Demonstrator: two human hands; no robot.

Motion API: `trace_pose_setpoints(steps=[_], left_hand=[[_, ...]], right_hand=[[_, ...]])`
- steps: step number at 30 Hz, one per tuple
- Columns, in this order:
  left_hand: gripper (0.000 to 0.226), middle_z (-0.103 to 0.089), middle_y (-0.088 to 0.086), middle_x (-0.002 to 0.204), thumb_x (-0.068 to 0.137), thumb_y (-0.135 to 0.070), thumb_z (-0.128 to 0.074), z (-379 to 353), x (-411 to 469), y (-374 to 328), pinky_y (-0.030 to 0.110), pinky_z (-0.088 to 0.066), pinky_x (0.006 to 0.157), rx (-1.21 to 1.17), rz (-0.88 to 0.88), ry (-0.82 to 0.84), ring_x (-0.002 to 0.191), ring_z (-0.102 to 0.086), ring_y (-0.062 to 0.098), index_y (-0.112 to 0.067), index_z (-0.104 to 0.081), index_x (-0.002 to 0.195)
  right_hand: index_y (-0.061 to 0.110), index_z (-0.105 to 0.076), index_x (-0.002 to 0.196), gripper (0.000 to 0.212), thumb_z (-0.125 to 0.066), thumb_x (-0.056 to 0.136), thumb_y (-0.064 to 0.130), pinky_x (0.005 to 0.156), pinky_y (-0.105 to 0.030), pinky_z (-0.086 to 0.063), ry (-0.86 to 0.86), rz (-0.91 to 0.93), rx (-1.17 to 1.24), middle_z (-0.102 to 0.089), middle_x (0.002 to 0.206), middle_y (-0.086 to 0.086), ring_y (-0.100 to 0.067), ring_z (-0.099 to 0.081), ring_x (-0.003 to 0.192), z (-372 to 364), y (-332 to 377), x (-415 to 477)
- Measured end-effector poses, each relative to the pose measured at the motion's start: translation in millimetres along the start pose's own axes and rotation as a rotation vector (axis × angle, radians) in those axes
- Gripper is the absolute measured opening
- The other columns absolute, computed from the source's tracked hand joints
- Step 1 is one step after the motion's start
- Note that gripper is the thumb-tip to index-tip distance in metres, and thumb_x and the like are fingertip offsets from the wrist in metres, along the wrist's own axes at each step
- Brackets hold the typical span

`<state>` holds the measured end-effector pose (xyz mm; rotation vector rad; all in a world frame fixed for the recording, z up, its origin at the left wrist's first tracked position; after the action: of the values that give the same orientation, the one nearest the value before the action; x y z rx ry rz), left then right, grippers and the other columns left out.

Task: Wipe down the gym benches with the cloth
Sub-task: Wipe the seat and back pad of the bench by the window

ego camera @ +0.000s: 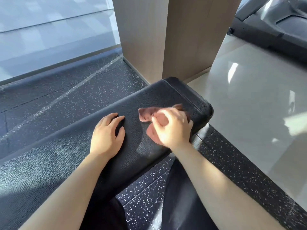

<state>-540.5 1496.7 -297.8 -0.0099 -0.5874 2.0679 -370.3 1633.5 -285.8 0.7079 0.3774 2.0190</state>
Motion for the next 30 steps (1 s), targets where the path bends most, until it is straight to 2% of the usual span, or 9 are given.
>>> trace_pose_setpoints(steps=[2, 6, 11, 16, 19, 24, 27, 30], left_hand=[[0.044, -0.053, 0.004, 0.131, 0.082, -0.033, -0.045, -2, 4, -1, 0.042, -0.034, 0.105, -0.008, 0.013, -0.004, 0.123, -0.044, 0.025, -0.019, -0.059, 0.121], [0.043, -0.053, 0.003, 0.130, 0.084, -0.033, -0.044, -2, 4, 2, 0.041, -0.033, 0.106, -0.015, 0.010, -0.015, 0.123, -0.044, 0.024, -0.020, -0.059, 0.121], [0.041, -0.053, 0.005, 0.130, 0.084, -0.030, -0.045, -1, 3, 2, 0.041, -0.032, 0.105, -0.028, 0.006, -0.017, 0.123, -0.043, 0.025, -0.018, -0.059, 0.121], [0.035, -0.051, 0.007, 0.133, 0.088, -0.019, -0.051, 6, -6, 7, 0.039, -0.032, 0.106, -0.066, -0.019, 0.056, 0.125, -0.041, 0.027, -0.015, -0.059, 0.122], [0.039, -0.052, 0.006, 0.133, 0.087, -0.026, -0.046, 23, -31, 27, 0.040, -0.035, 0.104, 0.004, -0.040, 0.057, 0.124, -0.043, 0.027, -0.017, -0.058, 0.123], [0.048, -0.052, 0.006, 0.132, 0.084, -0.037, -0.037, 44, -65, 57, 0.038, -0.032, 0.105, 0.045, 0.025, 0.019, 0.123, -0.044, 0.027, -0.018, -0.059, 0.122], [0.043, -0.054, 0.006, 0.130, 0.084, -0.031, -0.042, 46, -69, 63, 0.036, -0.032, 0.104, 0.017, 0.103, -0.040, 0.122, -0.045, 0.025, -0.016, -0.061, 0.119], [0.042, -0.055, 0.005, 0.129, 0.083, -0.030, -0.044, 47, -67, 64, 0.036, -0.033, 0.103, -0.004, 0.146, -0.070, 0.121, -0.045, 0.025, -0.016, -0.061, 0.119]], right_hand=[[0.034, -0.064, 0.100, 0.028, -0.058, 0.083, 0.055, 0.093, -0.049, -0.034, 0.095, -0.095, -0.018, -0.061, 0.116, 0.012, -0.020, -0.049, 0.114, -3, -2, 29], [0.035, -0.063, 0.105, 0.030, -0.057, 0.084, 0.055, 0.093, -0.048, -0.033, 0.091, -0.106, -0.050, -0.060, 0.121, 0.012, -0.021, -0.048, 0.117, -4, -3, 34], [0.033, -0.066, 0.091, 0.022, -0.063, 0.077, 0.051, 0.082, -0.047, -0.045, -0.112, -0.045, 0.052, -0.064, 0.105, 0.012, -0.021, -0.056, 0.103, 3, 5, -32], [0.034, -0.066, 0.092, 0.028, -0.058, 0.076, 0.055, 0.084, -0.045, -0.041, -0.099, -0.019, 0.095, -0.063, 0.112, 0.011, -0.019, -0.056, 0.108, -2, 42, -101], [0.033, -0.066, 0.091, 0.027, -0.059, 0.076, 0.054, 0.083, -0.046, -0.041, -0.104, 0.062, 0.113, -0.064, 0.110, 0.009, -0.020, -0.057, 0.107, -7, 58, -114], [0.035, -0.068, 0.093, 0.027, -0.061, 0.076, 0.054, 0.089, -0.051, -0.037, 0.054, 0.060, 0.060, -0.064, 0.112, 0.013, -0.018, -0.054, 0.111, -19, 72, -70], [0.035, -0.067, 0.098, 0.026, -0.063, 0.078, 0.051, 0.091, -0.050, -0.035, 0.135, 0.052, 0.039, -0.063, 0.115, 0.012, -0.020, -0.052, 0.115, -28, 83, -58], [0.037, -0.066, 0.100, 0.030, -0.059, 0.077, 0.055, 0.091, -0.051, -0.038, 0.123, 0.090, 0.051, -0.062, 0.119, 0.012, -0.019, -0.052, 0.115, -22, 80, -77]])
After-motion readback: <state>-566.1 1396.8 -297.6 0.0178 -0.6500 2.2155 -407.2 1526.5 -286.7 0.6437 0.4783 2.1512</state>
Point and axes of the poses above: each hand's wrist, its own x-axis towards the middle knuckle, its own z-axis out of the back of the hand, y = z × x, the point moved 4 cm from there along x, towards the middle knuckle
